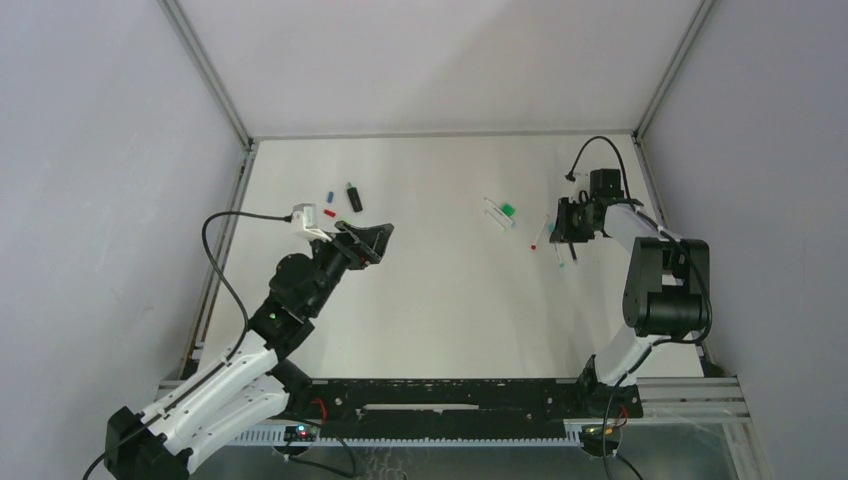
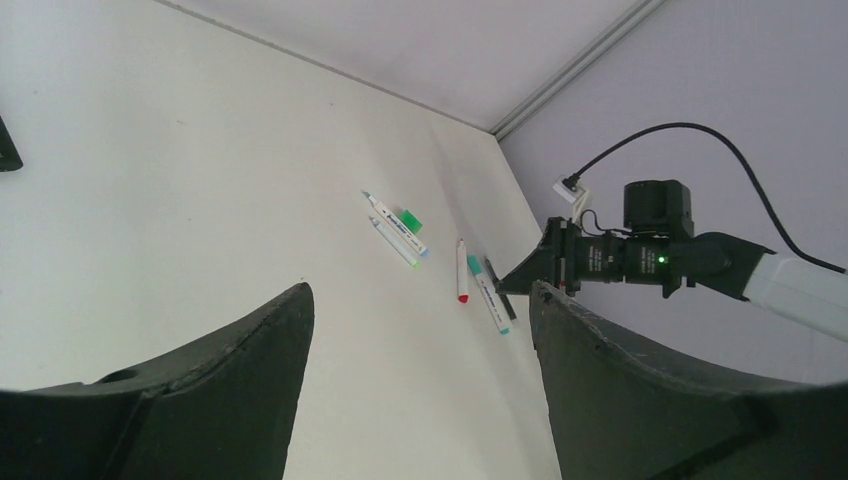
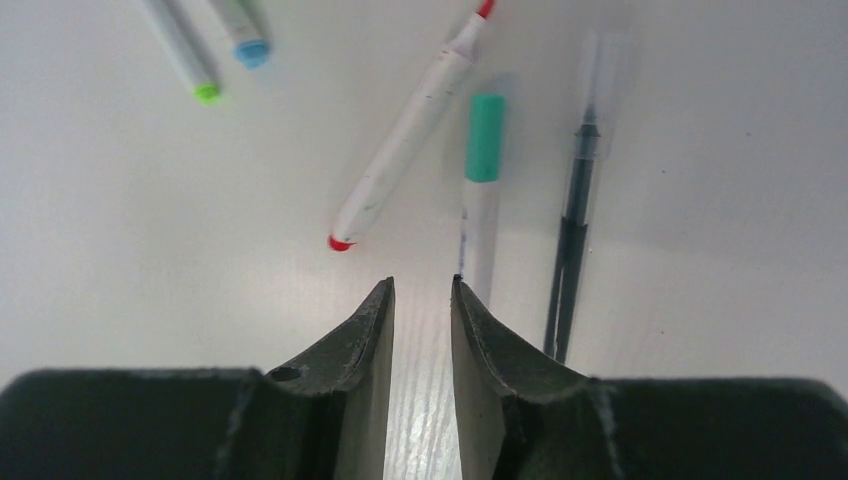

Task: Insert the pens into the pen caps
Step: Place the pen at the center of the board, then pick up the pen from the center of the board.

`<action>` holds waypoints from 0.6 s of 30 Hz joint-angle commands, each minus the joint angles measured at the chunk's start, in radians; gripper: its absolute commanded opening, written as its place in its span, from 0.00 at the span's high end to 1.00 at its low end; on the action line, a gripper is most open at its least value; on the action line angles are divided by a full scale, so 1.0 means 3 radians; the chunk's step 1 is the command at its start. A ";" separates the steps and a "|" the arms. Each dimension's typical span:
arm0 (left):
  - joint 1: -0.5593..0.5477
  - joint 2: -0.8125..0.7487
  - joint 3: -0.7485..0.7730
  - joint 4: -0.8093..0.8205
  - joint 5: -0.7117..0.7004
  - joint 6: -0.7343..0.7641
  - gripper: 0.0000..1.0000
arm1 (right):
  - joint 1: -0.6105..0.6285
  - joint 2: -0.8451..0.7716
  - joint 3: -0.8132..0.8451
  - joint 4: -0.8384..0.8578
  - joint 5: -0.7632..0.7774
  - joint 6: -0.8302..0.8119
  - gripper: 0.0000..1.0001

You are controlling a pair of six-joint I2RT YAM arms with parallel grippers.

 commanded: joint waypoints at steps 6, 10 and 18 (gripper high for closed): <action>0.0035 0.0014 0.0061 -0.0015 -0.0025 0.0008 0.18 | -0.0016 -0.0314 0.0016 0.0024 -0.0619 0.0013 0.66; 0.0034 0.0001 0.0063 -0.0033 -0.0040 -0.0003 0.18 | 0.0046 -0.0193 0.0064 0.0072 -0.0497 0.0226 0.64; 0.0040 -0.0029 0.0046 -0.0066 -0.0078 -0.0044 0.18 | 0.0270 0.0212 0.0385 0.0003 0.0113 0.0724 0.60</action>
